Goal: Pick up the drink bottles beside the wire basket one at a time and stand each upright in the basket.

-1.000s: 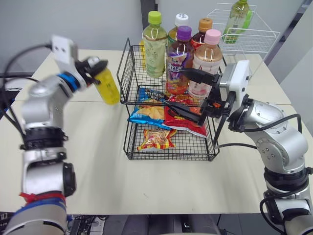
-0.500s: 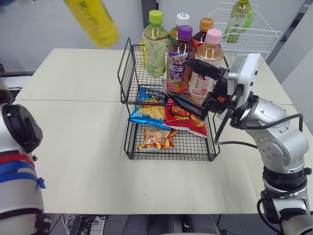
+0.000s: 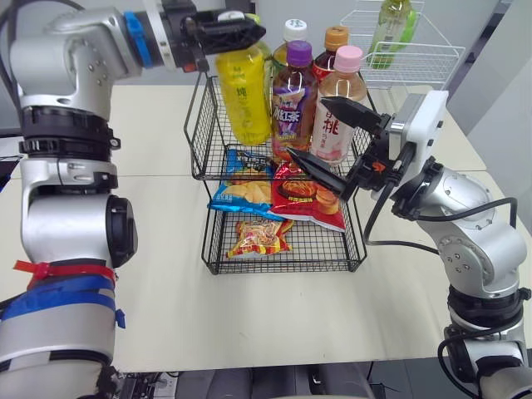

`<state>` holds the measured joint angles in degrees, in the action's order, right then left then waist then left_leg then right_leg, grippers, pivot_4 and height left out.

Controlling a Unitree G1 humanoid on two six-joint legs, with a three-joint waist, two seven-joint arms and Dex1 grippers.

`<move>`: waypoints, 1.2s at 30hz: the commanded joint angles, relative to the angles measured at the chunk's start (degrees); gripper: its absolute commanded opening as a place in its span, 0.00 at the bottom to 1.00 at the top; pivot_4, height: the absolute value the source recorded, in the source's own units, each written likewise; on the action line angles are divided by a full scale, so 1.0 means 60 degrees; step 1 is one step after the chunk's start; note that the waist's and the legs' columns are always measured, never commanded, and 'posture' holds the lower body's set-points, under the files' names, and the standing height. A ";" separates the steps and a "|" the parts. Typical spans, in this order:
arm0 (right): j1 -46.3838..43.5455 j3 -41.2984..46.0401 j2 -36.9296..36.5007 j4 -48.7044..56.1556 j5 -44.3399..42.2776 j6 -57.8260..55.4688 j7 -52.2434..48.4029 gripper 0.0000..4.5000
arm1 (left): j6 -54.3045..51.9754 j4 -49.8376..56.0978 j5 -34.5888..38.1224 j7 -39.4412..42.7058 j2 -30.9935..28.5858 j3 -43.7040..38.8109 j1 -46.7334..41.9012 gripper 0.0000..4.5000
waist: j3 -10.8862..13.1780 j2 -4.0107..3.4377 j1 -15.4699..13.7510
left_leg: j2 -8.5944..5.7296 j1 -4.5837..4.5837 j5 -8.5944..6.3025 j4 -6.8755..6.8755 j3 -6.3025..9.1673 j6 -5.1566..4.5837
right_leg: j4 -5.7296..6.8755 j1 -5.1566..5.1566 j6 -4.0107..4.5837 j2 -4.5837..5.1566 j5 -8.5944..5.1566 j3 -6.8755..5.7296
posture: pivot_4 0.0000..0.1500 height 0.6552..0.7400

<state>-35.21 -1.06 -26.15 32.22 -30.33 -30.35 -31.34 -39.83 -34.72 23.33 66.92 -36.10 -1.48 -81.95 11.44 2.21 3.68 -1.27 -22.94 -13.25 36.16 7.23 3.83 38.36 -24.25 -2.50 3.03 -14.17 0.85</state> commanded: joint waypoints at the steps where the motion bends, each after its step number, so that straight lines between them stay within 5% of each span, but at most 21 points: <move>1: -0.0037 0.0280 -0.0078 0.0445 -0.0033 0.0068 0.0137 1.00 | 0.0168 0.0798 0.0012 -0.0043 -0.0003 -0.0093 -0.0061 0.31 | 0.0000 0.0000 -0.0028 | -0.0001 -0.0001 0.0000 0.0002 0.0000 0.0000 | 0.0003 0.0000 0.0000 0.0001 0.0000 0.0001 | 1.00 1.00; 5: -0.0007 0.0303 -0.0135 0.0474 -0.0055 0.0031 0.0171 1.00 | 0.0188 0.0907 -0.0071 0.0048 0.0000 -0.0083 0.0231 0.31 | 0.0000 0.0000 -0.0053 | -0.0002 0.0001 0.0000 0.0005 -0.0003 0.0000 | 0.0008 0.0001 0.0000 0.0002 0.0000 0.0004 | 1.00 1.00; 15: -0.0046 0.0324 -0.0204 0.0405 -0.0153 -0.0002 0.0121 1.00 | 0.0484 0.0725 -0.0167 0.0149 -0.0377 -0.0266 0.0191 0.99 | 0.0000 0.0000 -0.0059 | -0.0003 0.0007 0.0000 0.0040 -0.0003 0.0000 | 0.0044 0.0003 0.0000 0.0001 -0.0001 0.0005 | 1.00 1.00; 20: -0.0627 0.1217 -0.0122 0.0170 -0.1156 -0.0491 0.0464 1.00 | 0.0493 0.0893 0.0049 0.0297 -0.1145 -0.0750 0.0376 0.99 | 0.0000 0.0000 -0.0041 | -0.0002 0.0008 0.0000 0.0047 -0.0005 -0.0001 | 0.0053 0.0002 0.0000 0.0000 -0.0001 0.0007 | 1.00 1.00; 27: -0.1308 0.3354 -0.2062 -0.1196 -0.2943 -0.1514 -0.0425 1.00 | 0.0784 0.1357 0.0158 0.0285 -0.2721 -0.1808 0.1884 0.99 | 0.0001 -0.0002 -0.0072 | -0.0002 0.0015 -0.0001 0.0050 -0.0006 -0.0002 | 0.0057 0.0010 0.0001 0.0002 -0.0001 0.0009 | 1.00 1.00; 32: -0.1199 0.3962 -0.4028 -0.3180 -0.2605 -0.1296 -0.2084 1.00 | 0.1207 0.1431 -0.0003 -0.0509 -0.3110 -0.2373 0.3041 0.99 | 0.0000 -0.0001 -0.0190 | -0.0004 0.0012 -0.0003 0.0075 -0.0006 -0.0005 | 0.0059 0.0022 0.0001 0.0004 -0.0002 0.0004 | 1.00 1.00; 36: 0.0035 0.3547 -0.5106 -0.4911 -0.0881 0.0629 -0.3835 1.00 | 0.1796 0.1941 -0.0126 -0.0700 -0.3244 -0.2745 0.4985 0.99 | -0.0003 0.0000 -0.0218 | -0.0003 0.0024 -0.0006 0.0089 -0.0020 -0.0009 | 0.0063 0.0036 -0.0001 0.0004 -0.0002 0.0014 | 1.00 1.00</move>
<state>-36.21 20.10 -55.96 6.26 -39.32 -31.80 -51.12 -31.27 -24.91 23.10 63.46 -54.33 -16.21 -53.83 11.43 2.21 2.37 -1.27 -22.78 -13.29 36.71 7.08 3.77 38.76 -24.04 -2.51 3.05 -14.18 0.96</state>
